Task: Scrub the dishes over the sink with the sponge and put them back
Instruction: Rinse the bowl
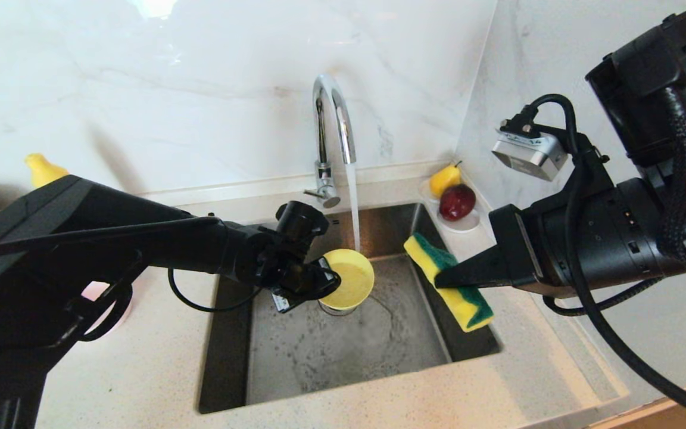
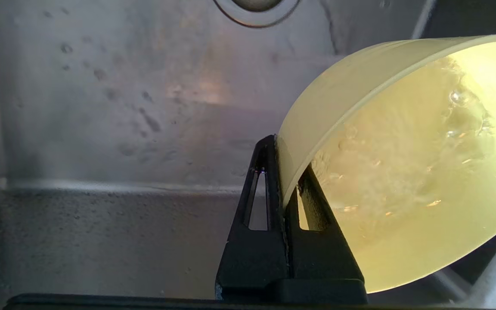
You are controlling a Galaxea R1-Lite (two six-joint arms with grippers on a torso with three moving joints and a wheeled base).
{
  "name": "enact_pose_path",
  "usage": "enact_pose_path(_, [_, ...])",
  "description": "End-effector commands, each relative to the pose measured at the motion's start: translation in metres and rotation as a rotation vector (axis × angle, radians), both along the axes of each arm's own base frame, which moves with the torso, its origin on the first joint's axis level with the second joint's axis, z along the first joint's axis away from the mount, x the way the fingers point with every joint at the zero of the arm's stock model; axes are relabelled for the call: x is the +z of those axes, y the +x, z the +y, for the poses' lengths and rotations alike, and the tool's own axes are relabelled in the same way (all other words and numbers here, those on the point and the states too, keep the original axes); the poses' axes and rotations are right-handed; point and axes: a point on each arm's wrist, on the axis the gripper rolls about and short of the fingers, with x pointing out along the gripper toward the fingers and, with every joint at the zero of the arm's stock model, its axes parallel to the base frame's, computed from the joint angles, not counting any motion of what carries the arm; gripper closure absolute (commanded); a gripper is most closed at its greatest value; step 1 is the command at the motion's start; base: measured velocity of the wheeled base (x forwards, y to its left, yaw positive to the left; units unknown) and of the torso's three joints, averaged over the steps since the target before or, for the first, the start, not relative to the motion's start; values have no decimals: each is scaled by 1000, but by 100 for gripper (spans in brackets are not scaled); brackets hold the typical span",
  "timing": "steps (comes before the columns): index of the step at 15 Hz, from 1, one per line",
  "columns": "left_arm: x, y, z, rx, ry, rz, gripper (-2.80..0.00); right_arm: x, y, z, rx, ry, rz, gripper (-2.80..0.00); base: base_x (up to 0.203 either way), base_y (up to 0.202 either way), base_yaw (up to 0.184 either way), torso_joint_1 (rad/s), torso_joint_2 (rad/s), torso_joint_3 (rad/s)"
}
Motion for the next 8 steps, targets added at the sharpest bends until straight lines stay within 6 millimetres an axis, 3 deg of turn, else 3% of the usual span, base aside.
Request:
enact_pose_path(1, [1, 0, 0, 1, -7, 1, 0, 0, 0, 0, 0, 0, 5, 0, 0, 0, 0, 0, 0, 0])
enact_pose_path(8, [4, 11, -7, -11, -36, -5, 0, -3, 2, 2, 0, 0, 5, 0, 0, 0, 0, 0, 0, 0])
